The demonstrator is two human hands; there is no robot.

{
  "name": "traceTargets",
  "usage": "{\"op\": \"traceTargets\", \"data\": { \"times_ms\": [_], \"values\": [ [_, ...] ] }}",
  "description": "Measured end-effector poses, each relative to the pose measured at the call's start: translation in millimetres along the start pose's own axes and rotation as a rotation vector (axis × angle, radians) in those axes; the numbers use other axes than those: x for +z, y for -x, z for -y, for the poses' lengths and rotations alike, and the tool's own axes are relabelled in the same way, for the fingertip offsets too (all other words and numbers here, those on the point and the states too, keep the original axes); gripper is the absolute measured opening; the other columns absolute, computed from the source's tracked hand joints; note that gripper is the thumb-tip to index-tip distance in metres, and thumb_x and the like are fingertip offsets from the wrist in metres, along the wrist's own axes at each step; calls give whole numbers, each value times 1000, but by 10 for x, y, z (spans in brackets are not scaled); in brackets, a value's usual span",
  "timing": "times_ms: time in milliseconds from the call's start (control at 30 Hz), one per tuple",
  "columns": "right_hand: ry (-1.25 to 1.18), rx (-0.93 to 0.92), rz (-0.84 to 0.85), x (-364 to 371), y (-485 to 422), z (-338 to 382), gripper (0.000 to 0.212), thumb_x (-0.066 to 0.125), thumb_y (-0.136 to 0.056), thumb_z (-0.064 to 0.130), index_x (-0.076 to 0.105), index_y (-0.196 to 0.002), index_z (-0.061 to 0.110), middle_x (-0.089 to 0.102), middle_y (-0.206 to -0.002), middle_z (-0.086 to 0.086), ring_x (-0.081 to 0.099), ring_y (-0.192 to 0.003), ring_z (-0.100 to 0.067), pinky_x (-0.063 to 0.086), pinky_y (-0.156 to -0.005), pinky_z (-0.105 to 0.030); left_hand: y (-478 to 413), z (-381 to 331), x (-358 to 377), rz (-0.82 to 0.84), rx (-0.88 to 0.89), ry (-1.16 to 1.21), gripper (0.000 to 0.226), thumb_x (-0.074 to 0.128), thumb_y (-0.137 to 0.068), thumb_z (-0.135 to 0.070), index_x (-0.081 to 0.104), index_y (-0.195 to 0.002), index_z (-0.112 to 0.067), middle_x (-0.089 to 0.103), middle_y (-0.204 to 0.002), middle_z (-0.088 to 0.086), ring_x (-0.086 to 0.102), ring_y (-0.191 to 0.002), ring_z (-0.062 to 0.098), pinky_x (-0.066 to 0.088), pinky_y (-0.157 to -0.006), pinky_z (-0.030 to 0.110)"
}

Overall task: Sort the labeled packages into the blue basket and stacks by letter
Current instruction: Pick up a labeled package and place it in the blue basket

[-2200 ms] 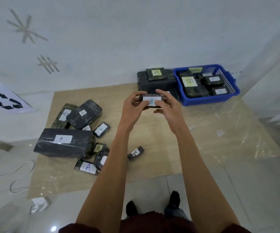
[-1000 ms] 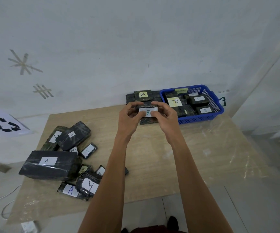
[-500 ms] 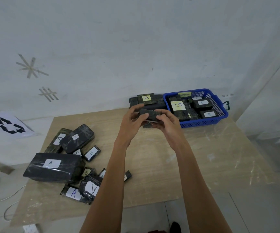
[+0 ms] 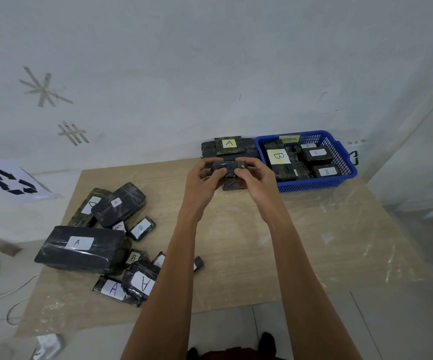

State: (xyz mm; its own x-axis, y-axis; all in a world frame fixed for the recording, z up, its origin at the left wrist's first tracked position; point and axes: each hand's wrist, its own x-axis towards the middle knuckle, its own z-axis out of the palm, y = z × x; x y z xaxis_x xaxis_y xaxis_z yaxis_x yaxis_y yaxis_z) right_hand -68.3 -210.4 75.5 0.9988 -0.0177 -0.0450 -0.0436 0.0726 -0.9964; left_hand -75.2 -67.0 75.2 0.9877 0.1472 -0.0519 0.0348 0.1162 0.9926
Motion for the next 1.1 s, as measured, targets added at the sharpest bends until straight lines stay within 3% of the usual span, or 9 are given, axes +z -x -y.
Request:
{"op": "traceTargets", "data": {
  "times_ms": [133,267,467,633,733,867,1100],
  "values": [
    [8,-13,1,27,-27,4,25,64,-96,8,68,-119,17,70,-112,-11,72,-86,-13,58,-74,-24,-4,-22,-10,-23,-6,20,25,69,-92,-7,67,-117,-7,72,-107,19,73,-99,28,60,-91,36],
    [15,-6,-14,69,-53,32,24,64,-96,12,68,-118,20,72,-104,-6,72,-87,-15,62,-81,-38,-16,-52,-9,-34,6,35,22,67,-94,-6,66,-115,-4,73,-106,19,73,-97,27,60,-88,33],
    [50,-21,-32,94,-58,38,24,62,-96,7,69,-115,20,70,-106,-6,71,-78,-8,61,-82,-43,-54,-45,1,-34,-10,-3,21,66,-93,-2,66,-113,-6,72,-105,18,73,-98,28,61,-89,36],
    [15,-2,-40,61,-80,50,27,61,-95,4,69,-117,19,71,-107,-7,72,-82,-12,62,-80,-41,-48,-69,17,-20,5,1,24,67,-92,-2,67,-115,-7,72,-106,17,73,-96,24,60,-88,34],
    [-22,51,-13,39,-101,76,31,63,-96,8,66,-124,22,71,-109,-8,73,-93,-26,63,-73,-39,-51,-96,7,-8,36,-14,28,68,-91,0,66,-118,-7,71,-107,17,73,-93,18,60,-82,27],
    [-120,129,29,9,-99,115,30,65,-98,20,64,-127,16,72,-106,-10,74,-84,-30,60,-60,-33,-46,-84,-16,25,61,-39,36,70,-90,0,64,-123,-12,69,-107,16,71,-95,20,59,-85,29],
    [-244,204,51,-30,-126,20,22,52,-103,9,61,-122,4,67,-111,-21,72,-85,-36,59,-65,-33,-54,-127,-25,107,122,-111,49,68,-85,11,65,-128,-12,69,-118,7,68,-109,20,53,-79,19]
  ]
}}
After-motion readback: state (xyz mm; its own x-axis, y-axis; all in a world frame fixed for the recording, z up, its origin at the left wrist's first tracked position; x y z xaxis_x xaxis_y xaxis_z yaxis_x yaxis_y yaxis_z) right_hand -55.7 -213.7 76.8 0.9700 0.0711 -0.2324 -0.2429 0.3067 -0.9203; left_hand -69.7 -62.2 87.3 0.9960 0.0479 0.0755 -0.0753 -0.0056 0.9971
